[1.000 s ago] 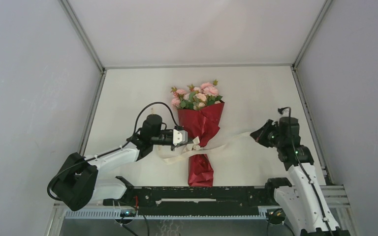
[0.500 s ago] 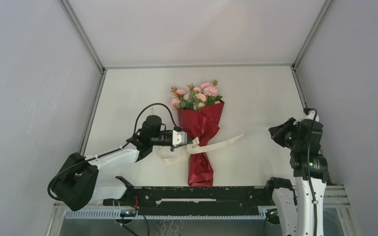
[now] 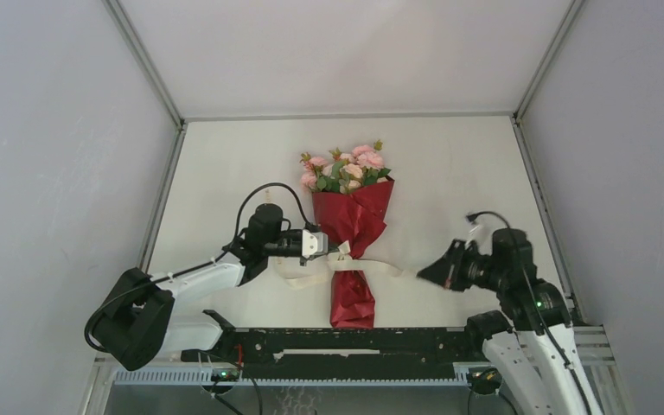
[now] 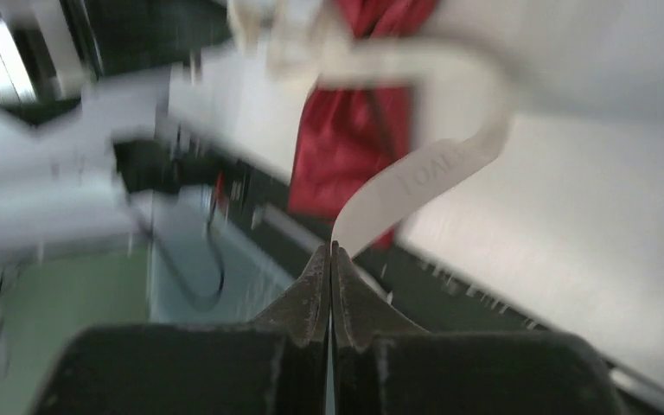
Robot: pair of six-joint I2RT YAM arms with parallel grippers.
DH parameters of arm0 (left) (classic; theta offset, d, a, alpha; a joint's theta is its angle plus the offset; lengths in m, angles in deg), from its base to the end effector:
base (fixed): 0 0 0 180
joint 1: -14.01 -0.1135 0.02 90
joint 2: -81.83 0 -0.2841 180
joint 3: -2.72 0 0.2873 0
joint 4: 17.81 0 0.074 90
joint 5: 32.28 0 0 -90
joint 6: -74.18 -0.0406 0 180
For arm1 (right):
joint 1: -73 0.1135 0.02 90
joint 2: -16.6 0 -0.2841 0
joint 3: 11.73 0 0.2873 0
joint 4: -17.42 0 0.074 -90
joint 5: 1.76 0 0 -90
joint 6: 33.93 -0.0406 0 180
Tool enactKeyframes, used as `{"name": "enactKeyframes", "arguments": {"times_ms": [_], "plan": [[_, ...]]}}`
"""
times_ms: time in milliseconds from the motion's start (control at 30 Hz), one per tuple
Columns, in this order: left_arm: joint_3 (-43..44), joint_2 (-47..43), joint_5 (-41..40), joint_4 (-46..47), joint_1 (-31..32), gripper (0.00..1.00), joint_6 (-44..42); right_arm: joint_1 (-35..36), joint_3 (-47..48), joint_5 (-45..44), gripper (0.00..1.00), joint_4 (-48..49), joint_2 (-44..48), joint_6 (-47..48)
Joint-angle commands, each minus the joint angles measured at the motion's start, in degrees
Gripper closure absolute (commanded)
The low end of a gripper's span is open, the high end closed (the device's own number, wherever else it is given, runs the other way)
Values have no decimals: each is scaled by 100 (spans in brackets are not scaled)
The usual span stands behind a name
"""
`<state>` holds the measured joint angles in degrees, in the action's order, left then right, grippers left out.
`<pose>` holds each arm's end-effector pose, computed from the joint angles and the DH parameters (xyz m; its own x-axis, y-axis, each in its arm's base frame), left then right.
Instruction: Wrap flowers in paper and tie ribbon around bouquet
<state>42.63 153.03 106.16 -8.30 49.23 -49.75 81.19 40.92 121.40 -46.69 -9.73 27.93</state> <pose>0.2012 -0.1792 0.1958 0.2789 0.2564 -0.9255 0.9576 -0.0023 0.2880 0.1040 0.0374 0.3007 -0.7929 0.2848 -0.5388 -0.1964 0.7175 0.6683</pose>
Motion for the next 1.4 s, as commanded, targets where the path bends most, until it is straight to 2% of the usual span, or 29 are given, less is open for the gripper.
{"name": "enactKeyframes", "arguments": {"times_ms": [0,67,133,200,233,300,367,433,533,567,633,767,867,1000,1133,1367], "plan": [[-19,72,262,362,-25,100,27,1707,-808,585,94,274,156,-1565],[-6,92,309,374,-14,100,20,2638,-1067,-92,82,175,-19,-2153],[-8,96,308,379,-3,100,5,3282,-1107,-551,63,-10,-380,-2321],[-33,77,310,375,2,100,1,3633,-956,-648,31,136,-860,-2189],[-39,70,316,375,10,100,-7,3727,-761,-794,23,217,-1087,-1966],[-65,56,319,375,6,100,-36,3773,-243,-1361,20,290,-1528,-1327],[-78,31,323,369,10,100,-68,3753,196,-2157,20,723,-1950,-655],[-79,-1,334,341,6,100,-89,3638,373,-2378,26,1591,-2419,-99],[-115,-108,373,166,4,100,-307,3173,555,-2178,51,2649,-3293,334],[-140,-148,405,82,8,100,-455,2982,605,-1922,56,2919,-3579,343],[-201,-205,525,-134,11,100,-860,2733,618,-1393,58,3500,-4044,318],[-262,-227,716,-454,-9,100,-1561,3018,714,-1095,56,4287,-4780,508],[-272,-179,844,-631,-22,100,-2036,3302,939,-1158,53,4511,-5247,657],[-268,-182,897,-837,-26,100,-2381,3308,1158,-1268,54,4420,-5773,617],[-273,-231,948,-1301,-43,100,-3081,3306,1216,-1394,53,4414,-6043,686],[-296,-210,927,-1740,-48,100,-3839,3317,1419,-989,48,4238,-6467,740]]}}
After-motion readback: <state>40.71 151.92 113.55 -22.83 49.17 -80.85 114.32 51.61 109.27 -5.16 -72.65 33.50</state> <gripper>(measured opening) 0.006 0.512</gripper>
